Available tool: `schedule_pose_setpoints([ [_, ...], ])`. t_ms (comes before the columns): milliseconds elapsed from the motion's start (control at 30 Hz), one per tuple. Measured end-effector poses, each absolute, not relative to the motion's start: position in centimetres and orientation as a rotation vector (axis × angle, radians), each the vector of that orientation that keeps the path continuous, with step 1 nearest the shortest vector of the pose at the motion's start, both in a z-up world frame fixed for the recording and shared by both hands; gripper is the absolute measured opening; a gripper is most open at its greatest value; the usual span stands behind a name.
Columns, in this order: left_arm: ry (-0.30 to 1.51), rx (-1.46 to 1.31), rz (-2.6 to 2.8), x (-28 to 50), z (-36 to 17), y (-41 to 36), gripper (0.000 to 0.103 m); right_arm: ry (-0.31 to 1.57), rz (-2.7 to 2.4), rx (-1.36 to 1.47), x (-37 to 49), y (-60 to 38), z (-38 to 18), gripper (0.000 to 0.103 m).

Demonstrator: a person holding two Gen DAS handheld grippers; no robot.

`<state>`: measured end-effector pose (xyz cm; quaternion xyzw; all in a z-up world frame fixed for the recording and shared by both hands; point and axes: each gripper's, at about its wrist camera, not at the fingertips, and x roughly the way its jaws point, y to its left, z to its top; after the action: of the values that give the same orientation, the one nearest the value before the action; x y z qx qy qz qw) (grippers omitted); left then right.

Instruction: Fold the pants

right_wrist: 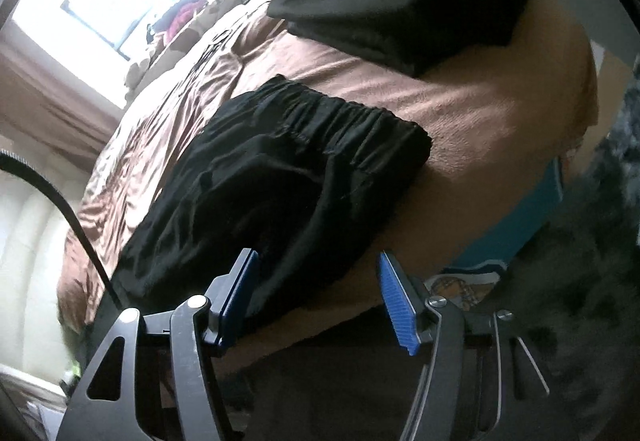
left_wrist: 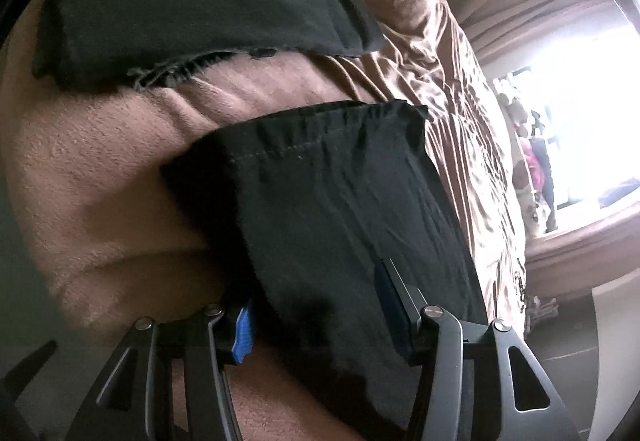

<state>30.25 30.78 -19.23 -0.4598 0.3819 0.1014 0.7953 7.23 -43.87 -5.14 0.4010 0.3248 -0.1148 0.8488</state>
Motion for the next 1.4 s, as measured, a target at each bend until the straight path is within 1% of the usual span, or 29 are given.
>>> schedule_pose_setpoints([
  [67, 0.806, -1.015, 0.206, 30.3, -19.3, 30.9, 0.054, 0.67, -0.227, 0.892, 7.9, -45.0, -6.0, 0.059],
  [100, 0.795, -1.036, 0.197, 30.3, -19.5, 31.0, 0.052, 0.667, -0.226, 0.913, 8.2, -45.4, -6.4, 0.059],
  [200, 0.779, -1.062, 0.211, 30.4, -20.0, 31.5, 0.037, 0.65, -0.213, 0.95, 9.3, -46.7, -7.3, 0.059],
  [233, 0.771, -1.07, 0.215, 30.5, -20.2, 31.8, 0.032, 0.637, -0.212, 0.959, 9.5, -47.0, -7.3, 0.059],
  [267, 0.763, -1.079, 0.218, 30.4, -20.4, 32.0, 0.03, 0.623, -0.206, 0.967, 9.6, -47.3, -7.3, 0.059],
  [300, 0.762, -1.082, 0.224, 30.4, -20.5, 32.2, 0.025, 0.608, -0.201, 0.972, 9.9, -47.8, -7.2, 0.058],
  [333, 0.764, -1.081, 0.228, 30.4, -20.5, 32.2, 0.019, 0.603, -0.205, 0.973, 10.1, -48.0, -7.3, 0.047],
  [367, 0.767, -1.076, 0.234, 30.3, -20.5, 32.3, 0.016, 0.608, -0.213, 0.97, 10.3, -48.3, -7.4, 0.027],
  [400, 0.767, -1.071, 0.235, 30.3, -20.5, 32.2, 0.011, 0.619, -0.223, 0.961, 10.6, -48.5, -7.4, 0.017],
  [467, 0.762, -1.055, 0.23, 30.2, -20.1, 32.1, 0.008, 0.621, -0.236, 0.926, 11.0, -48.7, -6.9, 0.006],
  [567, 0.756, -1.046, 0.222, 29.8, -19.6, 31.8, 0.006, 0.583, -0.252, 0.869, 10.4, -48.0, -5.1, 0.005],
  [667, 0.745, -1.043, 0.207, 29.2, -19.0, 31.5, 0.005, 0.552, -0.279, 0.881, 9.2, -48.3, -4.4, 0.004],
  [800, 0.738, -1.075, 0.188, 28.8, -19.0, 32.0, 0.005, 0.574, -0.32, 0.898, 8.3, -47.5, -6.2, 0.004],
  [1033, 0.771, -1.089, 0.19, 30.2, -20.8, 32.7, 0.006, 0.588, -0.338, 0.94, 7.6, -46.6, -7.1, 0.006],
  [1167, 0.74, -1.041, 0.187, 30.4, -19.9, 32.8, 0.004, 0.624, -0.368, 0.895, 6.9, -46.5, -5.4, 0.024],
  [1267, 0.695, -1.059, 0.161, 30.1, -18.9, 33.1, 0.003, 0.616, -0.373, 0.846, 5.7, -45.9, -3.3, 0.026],
  [1400, 0.651, -1.052, 0.119, 30.0, -17.0, 32.9, 0.003, 0.598, -0.424, 0.751, 4.7, -44.1, -0.7, 0.026],
])
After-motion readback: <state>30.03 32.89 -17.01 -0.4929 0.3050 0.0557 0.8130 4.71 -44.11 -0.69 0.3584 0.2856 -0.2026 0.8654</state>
